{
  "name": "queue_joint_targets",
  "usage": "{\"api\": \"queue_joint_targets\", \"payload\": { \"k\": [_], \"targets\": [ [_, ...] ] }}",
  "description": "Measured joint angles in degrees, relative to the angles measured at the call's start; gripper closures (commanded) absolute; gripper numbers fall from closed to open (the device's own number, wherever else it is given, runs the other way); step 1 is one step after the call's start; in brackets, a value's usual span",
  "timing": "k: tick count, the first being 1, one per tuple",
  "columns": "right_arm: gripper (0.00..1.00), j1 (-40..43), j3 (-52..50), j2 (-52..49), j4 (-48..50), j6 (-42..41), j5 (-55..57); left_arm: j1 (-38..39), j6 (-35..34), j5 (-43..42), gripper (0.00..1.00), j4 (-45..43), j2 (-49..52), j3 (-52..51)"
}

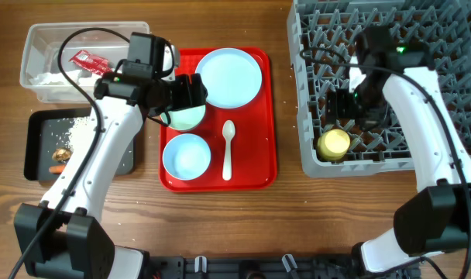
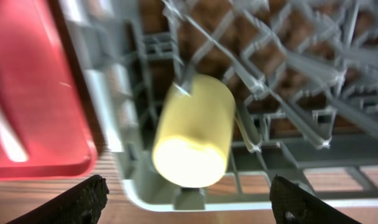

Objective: Sort waste into correct bins and load items into the dishwasher rack

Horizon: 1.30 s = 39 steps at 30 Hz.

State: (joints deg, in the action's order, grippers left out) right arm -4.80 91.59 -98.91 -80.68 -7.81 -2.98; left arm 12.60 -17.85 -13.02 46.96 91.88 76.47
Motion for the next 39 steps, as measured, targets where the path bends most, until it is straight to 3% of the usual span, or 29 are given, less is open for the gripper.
{"api": "queue_joint_targets", "payload": {
  "k": [7,14,18,24,28,32,39],
  "targets": [
    [0.16,-1.6,5.3,1.6,2.4,2.1,-7.3,4.8,0.2,5.1,0.06,0.2,0.0,0.0],
    [0.18,-10.8,5.3,1.5,18.0,-2.1,-12.0,6.3,0.2,9.4,0.05,0.3,0.0,0.0],
    [0.18,-16.8,5.4,0.8,29.2,-7.6,-8.8,6.3,0.2,11.1,0.05,0.9,0.0,0.0],
    [0.23,-19.3,5.8,-13.6,40.2,-14.1,-4.4,2.5,0.2,12.4,0.03,3.9,0.0,0.0],
    [0.32,-19.3,5.7,-23.7,42.1,-15.5,-3.8,1.0,0.2,12.8,0.02,4.1,0.0,0.0],
    [0.42,-19.3,5.7,-27.5,42.2,-16.0,-2.2,1.0,0.2,12.8,0.01,4.1,0.0,0.0],
    [0.44,-19.3,5.7,-28.5,42.6,-16.2,0.3,1.0,0.2,12.8,0.01,4.1,0.0,0.0]
  ]
}}
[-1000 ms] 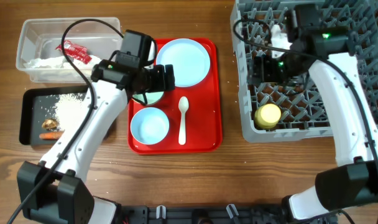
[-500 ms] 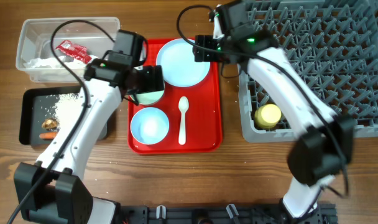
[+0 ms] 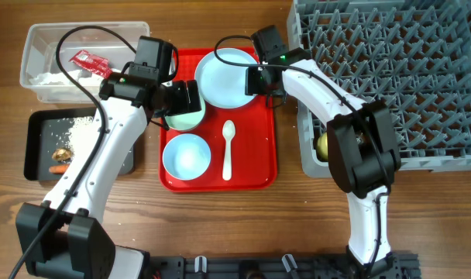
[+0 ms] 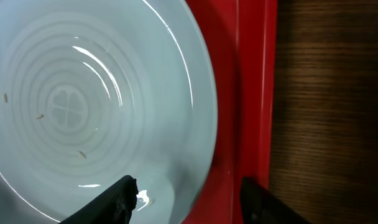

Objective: Sort waste into correct bins and load items into the dishwasher rack

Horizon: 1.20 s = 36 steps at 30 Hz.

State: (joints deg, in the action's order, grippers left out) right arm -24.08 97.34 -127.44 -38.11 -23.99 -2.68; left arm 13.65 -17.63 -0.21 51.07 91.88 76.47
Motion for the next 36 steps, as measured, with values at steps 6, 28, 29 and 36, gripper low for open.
{"api": "queue_joint_targets", "payload": {
  "k": [6,28,29,36],
  "targets": [
    [0.43,-0.2,0.0,1.4,-0.4,1.6,-3.0,-0.8,-0.3,0.0,0.01,0.0,0.0,0.0],
    [0.66,-17.2,0.0,0.6,2.8,-9.5,-6.4,-23.7,-6.7,-0.7,0.00,2.6,0.0,0.0],
    [0.70,-17.2,0.0,0.5,2.8,-9.8,-6.3,-23.7,-6.7,-0.8,0.00,2.6,0.0,0.0],
    [0.96,-17.2,0.0,-0.5,4.0,-11.5,-6.6,-23.7,-6.7,-0.7,0.00,2.6,0.0,0.0]
  ]
}}
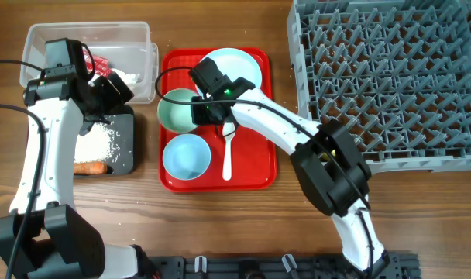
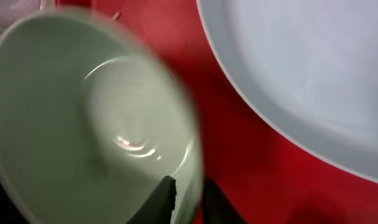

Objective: Sort waste into correct bins and load items into the dishwasher rack

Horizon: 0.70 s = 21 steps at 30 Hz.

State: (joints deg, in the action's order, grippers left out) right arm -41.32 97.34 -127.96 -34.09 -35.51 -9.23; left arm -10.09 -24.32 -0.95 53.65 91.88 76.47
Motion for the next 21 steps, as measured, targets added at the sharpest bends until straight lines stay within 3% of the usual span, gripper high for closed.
{"api": "queue_joint_targets", "payload": {
  "k": [9,13,18,21],
  "targets": [
    [0.96,1.0,0.9,-0.1,-0.4,1.1,-0.6,0.0,0.0,0.0,0.00,0.0,0.0,0.0],
    [0.96,5.1,2.9,9.0,-6.7,3.9,4.8,0.0,0.0,0.0,0.00,0.0,0.0,0.0],
    [0.96,15.8,5.6,29.0,-11.9,9.9,21.6,0.0,0.0,0.0,0.00,0.0,0.0,0.0],
    [0.96,20.2,6.0,31.3,-11.9,16.7,38.5,0.0,0.0,0.0,0.00,0.0,0.0,0.0]
  ]
}}
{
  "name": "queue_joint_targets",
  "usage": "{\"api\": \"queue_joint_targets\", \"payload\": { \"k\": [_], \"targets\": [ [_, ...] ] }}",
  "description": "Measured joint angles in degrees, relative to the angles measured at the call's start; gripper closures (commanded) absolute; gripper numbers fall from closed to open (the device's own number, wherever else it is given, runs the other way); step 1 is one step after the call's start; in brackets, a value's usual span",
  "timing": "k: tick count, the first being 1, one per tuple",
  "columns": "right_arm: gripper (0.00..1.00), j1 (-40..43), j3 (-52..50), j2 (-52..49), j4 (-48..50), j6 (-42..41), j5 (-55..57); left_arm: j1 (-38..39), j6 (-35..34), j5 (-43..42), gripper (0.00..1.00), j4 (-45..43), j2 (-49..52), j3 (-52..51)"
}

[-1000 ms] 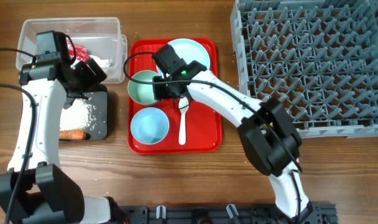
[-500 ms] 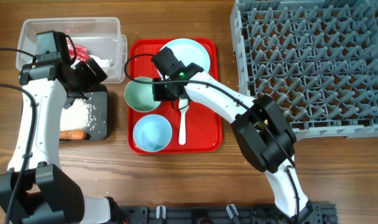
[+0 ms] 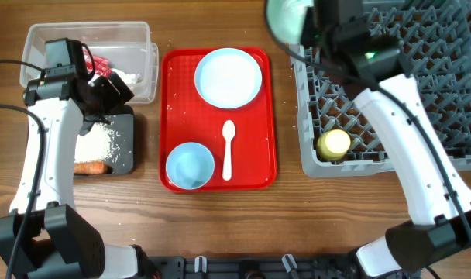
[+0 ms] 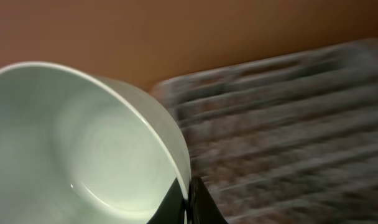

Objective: Sort waste into correct bins and load items into the dishwasher rack

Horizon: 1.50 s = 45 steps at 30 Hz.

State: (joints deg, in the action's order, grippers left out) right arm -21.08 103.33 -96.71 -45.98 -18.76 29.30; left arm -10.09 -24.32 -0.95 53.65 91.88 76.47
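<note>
My right gripper is shut on the rim of a pale green bowl, holding it tilted in the air at the far left corner of the grey dishwasher rack. The right wrist view shows the green bowl pinched at its edge by the right gripper, with the rack blurred behind. A yellow cup lies in the rack. The red tray carries a light blue plate, a blue bowl and a white spoon. My left gripper hangs between the bins; its jaws are unclear.
A clear bin at the back left holds a red wrapper and white scraps. In front of it a black tray holds rice and a piece of carrot. Bare wood lies between the tray and the rack.
My right gripper was on the green bowl's rim on the red tray; now it holds the bowl raised at the rack's far left corner. The left arm has not moved.
First my right gripper stood open over the yellow cup in the rack while the left was at the green bowl on the tray. Then the right was open over the plate. Later the left was by the bins and the right gripped the bowl, now lifted to the rack.
</note>
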Motion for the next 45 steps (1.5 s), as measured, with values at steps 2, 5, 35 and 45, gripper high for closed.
{"api": "queue_joint_targets", "payload": {
  "k": [2,5,35,45],
  "targets": [
    [0.96,1.8,-0.2,-1.3,1.3,6.7,9.8,0.0,0.0,0.0,0.00,0.0,0.0,0.0],
    [0.96,4.1,-0.5,-4.4,7.5,18.1,18.1,0.0,0.0,0.0,0.00,0.0,0.0,0.0],
    [0.96,5.0,-0.9,-26.8,25.7,62.2,28.8,0.0,0.0,0.0,0.00,0.1,0.0,0.0],
    [0.48,-3.0,-0.8,-27.1,17.7,62.6,27.6,0.0,0.0,0.0,0.00,0.1,0.0,0.0]
  ]
}}
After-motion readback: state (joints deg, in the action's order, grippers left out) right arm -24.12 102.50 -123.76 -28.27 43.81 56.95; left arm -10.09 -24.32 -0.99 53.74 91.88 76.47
